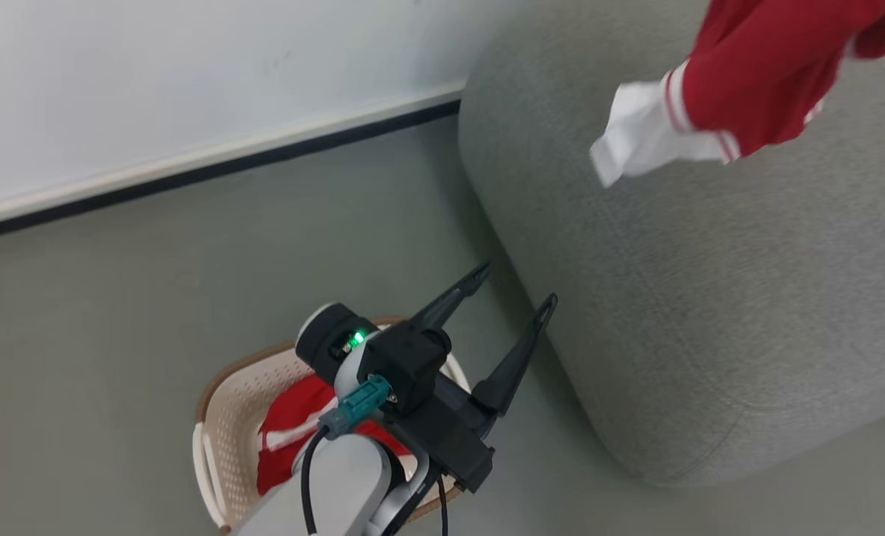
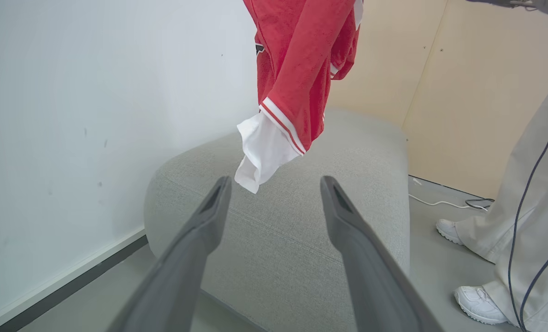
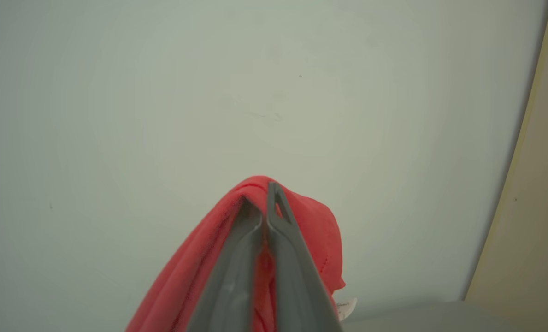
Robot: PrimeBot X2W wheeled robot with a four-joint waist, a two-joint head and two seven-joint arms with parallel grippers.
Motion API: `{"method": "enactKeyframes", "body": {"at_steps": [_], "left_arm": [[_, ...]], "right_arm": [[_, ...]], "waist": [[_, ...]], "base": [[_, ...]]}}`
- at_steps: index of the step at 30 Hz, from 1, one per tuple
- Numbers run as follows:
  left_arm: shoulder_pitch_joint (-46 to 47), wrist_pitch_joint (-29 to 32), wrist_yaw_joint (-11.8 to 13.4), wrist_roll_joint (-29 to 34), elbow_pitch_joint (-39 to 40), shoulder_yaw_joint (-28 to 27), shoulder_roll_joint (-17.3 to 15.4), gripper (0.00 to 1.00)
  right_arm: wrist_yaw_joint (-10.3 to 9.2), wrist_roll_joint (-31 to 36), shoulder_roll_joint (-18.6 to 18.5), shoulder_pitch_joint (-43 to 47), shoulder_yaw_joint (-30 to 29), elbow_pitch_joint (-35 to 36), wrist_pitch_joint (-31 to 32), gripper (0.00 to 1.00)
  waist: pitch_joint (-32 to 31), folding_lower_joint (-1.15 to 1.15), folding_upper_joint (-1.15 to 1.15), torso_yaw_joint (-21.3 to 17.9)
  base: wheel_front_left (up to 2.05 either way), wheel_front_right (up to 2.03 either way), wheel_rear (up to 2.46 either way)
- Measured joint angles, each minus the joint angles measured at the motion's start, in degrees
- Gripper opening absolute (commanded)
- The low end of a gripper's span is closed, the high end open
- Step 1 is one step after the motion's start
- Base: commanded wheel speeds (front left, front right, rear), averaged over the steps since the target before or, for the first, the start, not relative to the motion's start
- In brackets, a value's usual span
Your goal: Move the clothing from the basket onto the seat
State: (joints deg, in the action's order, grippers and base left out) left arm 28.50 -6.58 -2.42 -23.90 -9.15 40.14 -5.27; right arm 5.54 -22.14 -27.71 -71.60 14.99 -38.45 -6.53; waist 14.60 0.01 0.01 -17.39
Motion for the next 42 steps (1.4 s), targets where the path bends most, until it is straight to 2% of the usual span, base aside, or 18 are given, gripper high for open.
{"method": "enactKeyframes", "body": {"at_steps": [6, 14, 22, 28, 35, 42], "left_arm": [[2.5, 1.0, 0.5, 0.9, 3.2, -1.1, -1.5, 1.00], [4.8, 2.2, 1.1, 3.0, 6.5, -2.1, -3.3, 1.00], [6.5, 4.0, 1.5, 4.0, 8.2, -2.4, -4.9, 1.00], [6.8, 4.6, 1.5, 4.3, 8.2, -2.3, -5.1, 1.00], [7.5, 5.1, 1.5, 4.3, 8.2, -2.2, -5.2, 1.00], [7.5, 5.3, 1.7, 4.3, 8.2, -2.3, -5.4, 1.00]], "right_arm": [[-0.07, 1.2, -3.4, -5.8, -0.6, -3.8, 1.8, 0.00], [-0.09, 3.3, -6.7, -10.0, -0.5, -7.7, 2.1, 0.00], [-0.49, 4.9, -5.7, -10.2, 1.6, -13.9, 1.1, 0.00], [-0.49, 5.3, -3.1, -7.7, 3.2, -19.7, 0.2, 0.00], [-0.57, 5.5, -1.0, -4.1, 4.2, -25.4, -0.1, 0.00], [-1.11, 7.0, -0.7, -2.8, 5.2, -29.5, 1.2, 0.00]], "waist": [[4.9, 0.00, 0.00, 3.4], [11.3, 0.00, 0.00, 6.2], [17.9, 0.00, 0.00, 7.2], [21.5, 0.00, 0.00, 7.0], [23.4, -0.01, 0.00, 6.5], [23.8, -0.01, 0.00, 6.4]], "base": [[0.00, 0.00, 0.00], [0.00, 0.00, 0.00], [0.00, 0.00, 0.00], [0.00, 0.00, 0.00], [0.00, 0.00, 0.00], [0.00, 0.00, 0.00]]}}
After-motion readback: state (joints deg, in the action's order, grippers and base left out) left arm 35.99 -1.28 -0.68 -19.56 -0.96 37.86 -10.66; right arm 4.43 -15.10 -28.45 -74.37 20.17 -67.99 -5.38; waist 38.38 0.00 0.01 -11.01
